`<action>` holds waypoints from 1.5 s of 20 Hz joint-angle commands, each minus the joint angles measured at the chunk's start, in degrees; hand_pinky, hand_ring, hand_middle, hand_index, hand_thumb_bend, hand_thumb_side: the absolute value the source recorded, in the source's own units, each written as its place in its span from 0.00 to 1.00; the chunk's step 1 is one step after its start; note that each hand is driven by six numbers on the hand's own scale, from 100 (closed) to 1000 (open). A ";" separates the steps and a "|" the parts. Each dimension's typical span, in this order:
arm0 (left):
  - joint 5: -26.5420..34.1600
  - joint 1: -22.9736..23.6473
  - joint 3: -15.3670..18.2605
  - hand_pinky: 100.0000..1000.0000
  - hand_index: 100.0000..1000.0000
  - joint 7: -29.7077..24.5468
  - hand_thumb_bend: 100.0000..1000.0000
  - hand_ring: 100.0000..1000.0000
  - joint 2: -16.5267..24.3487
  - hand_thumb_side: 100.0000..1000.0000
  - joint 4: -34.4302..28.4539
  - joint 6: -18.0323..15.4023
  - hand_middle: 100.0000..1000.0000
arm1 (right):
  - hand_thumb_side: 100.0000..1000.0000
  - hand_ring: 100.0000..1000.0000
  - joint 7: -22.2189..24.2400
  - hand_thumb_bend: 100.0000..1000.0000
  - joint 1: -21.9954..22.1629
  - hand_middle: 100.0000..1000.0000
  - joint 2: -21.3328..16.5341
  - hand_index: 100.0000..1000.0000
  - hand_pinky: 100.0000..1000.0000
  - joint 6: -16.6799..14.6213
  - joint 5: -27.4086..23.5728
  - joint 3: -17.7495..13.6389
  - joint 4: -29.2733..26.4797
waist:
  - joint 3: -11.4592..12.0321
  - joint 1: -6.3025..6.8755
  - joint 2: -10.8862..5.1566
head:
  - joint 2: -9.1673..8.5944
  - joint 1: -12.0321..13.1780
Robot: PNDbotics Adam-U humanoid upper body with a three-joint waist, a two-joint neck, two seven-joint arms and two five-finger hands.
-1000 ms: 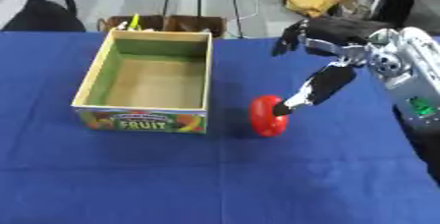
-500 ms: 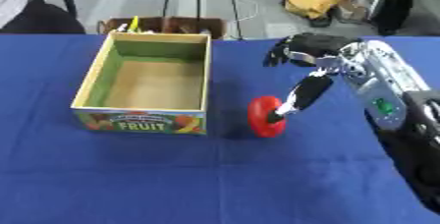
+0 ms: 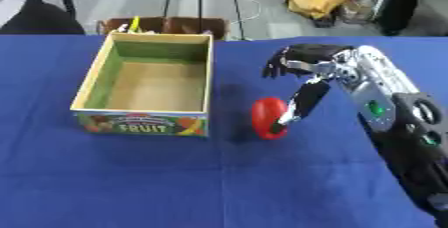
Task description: Pick up objects on the table and place them in the box.
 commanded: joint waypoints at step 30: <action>-0.25 -0.64 -0.33 0.12 0.35 -1.08 0.00 0.10 0.62 0.77 -1.21 -0.40 0.41 | 0.40 0.77 0.85 0.77 -1.36 0.70 2.37 0.85 0.55 -1.98 7.34 -0.18 5.34 | -0.29 0.70 0.17 | -1.58 -1.77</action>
